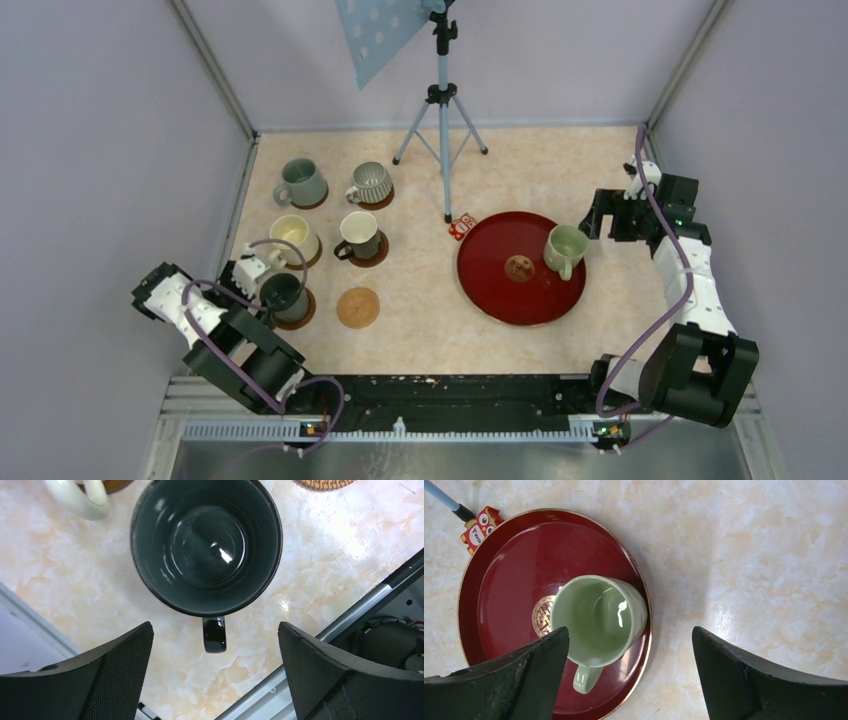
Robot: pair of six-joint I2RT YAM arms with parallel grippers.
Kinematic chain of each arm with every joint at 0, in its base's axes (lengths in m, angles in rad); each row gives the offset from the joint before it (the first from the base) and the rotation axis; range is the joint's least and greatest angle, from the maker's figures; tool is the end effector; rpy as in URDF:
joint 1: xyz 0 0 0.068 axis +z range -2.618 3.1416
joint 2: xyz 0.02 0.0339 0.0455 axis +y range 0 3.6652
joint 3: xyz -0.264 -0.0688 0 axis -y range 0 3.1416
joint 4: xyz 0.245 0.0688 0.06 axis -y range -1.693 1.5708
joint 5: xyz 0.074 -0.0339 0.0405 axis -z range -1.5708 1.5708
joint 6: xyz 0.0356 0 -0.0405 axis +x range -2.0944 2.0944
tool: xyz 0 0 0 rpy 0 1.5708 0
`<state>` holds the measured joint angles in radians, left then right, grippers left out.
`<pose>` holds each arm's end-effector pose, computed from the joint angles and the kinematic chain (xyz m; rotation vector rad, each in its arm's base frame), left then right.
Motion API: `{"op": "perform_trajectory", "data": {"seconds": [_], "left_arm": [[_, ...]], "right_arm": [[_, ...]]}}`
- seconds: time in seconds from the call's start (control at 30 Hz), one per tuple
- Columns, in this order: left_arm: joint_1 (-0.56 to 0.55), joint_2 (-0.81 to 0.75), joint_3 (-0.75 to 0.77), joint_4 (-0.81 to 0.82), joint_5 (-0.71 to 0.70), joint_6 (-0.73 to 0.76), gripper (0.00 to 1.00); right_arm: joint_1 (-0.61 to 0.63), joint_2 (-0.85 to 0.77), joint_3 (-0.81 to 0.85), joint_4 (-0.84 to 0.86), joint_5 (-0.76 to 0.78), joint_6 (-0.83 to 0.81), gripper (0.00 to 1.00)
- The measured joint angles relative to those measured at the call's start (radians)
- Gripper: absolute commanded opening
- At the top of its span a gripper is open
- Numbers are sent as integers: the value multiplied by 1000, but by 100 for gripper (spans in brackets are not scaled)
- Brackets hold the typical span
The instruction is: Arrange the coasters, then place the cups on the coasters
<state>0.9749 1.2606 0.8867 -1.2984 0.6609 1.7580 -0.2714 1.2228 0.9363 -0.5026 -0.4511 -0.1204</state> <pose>0.1186 0.1359 0.2297 0.9131 2.3258 -0.2982 0.2514 -0.0538 0.2747 -0.0429 2.2848 0.3296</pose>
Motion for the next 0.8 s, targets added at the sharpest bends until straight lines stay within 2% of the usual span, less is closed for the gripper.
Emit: {"op": "perform_trajectory", "data": {"seconds": [0.2,0.37,0.57,0.67,0.8], "left_arm": [[-20,-56,107,-57,35,-26,99],[-175,-69,224,-74,62,-154,99],[-543,-12,395,8,80,-495,99],[-732,21,438,84,71,-665,99],[-1036,71,462,228,13,-906,99]], "right_arm": [[0,0,0,0,-9,0,91],[0,0,0,-1,-18,0,91],[0,0,0,-3,-22,0,91],[1,0,0,-4,-22,0,91],[1,0,0,-6,-21,0,91]]}}
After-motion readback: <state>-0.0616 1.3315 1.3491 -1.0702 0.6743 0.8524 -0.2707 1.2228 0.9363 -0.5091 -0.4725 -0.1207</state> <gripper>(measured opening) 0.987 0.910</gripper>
